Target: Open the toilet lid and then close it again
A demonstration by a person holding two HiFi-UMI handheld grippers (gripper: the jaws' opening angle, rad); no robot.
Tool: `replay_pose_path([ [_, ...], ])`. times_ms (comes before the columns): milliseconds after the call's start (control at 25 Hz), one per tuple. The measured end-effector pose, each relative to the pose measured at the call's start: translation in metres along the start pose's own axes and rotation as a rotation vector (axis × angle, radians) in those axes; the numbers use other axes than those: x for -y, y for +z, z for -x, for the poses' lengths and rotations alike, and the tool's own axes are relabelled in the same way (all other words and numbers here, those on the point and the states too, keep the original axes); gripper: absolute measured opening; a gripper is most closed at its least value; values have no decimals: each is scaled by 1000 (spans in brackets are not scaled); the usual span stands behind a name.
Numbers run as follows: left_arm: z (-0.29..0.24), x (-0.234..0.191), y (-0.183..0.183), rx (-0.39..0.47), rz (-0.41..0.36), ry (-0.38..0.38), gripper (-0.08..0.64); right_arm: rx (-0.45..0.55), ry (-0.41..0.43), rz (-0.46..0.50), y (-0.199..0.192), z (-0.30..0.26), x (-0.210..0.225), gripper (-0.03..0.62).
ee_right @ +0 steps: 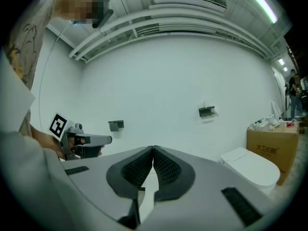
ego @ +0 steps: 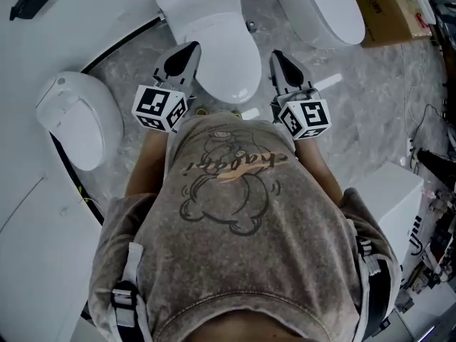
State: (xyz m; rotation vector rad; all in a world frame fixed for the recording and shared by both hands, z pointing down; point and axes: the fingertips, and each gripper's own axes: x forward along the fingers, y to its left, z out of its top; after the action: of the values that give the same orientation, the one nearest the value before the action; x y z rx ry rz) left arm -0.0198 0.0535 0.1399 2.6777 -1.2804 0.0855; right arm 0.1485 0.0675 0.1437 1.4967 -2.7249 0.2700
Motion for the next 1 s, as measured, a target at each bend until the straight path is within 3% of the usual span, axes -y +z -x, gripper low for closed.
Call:
replay_pose_path([
  [320,6,-15,-5,15,4,21,9,11,32,-17,-3,-13,-11,28],
  [1000,8,-13,-14,-12,23,37,9,-1,17,-33,-12,-6,-10,28],
])
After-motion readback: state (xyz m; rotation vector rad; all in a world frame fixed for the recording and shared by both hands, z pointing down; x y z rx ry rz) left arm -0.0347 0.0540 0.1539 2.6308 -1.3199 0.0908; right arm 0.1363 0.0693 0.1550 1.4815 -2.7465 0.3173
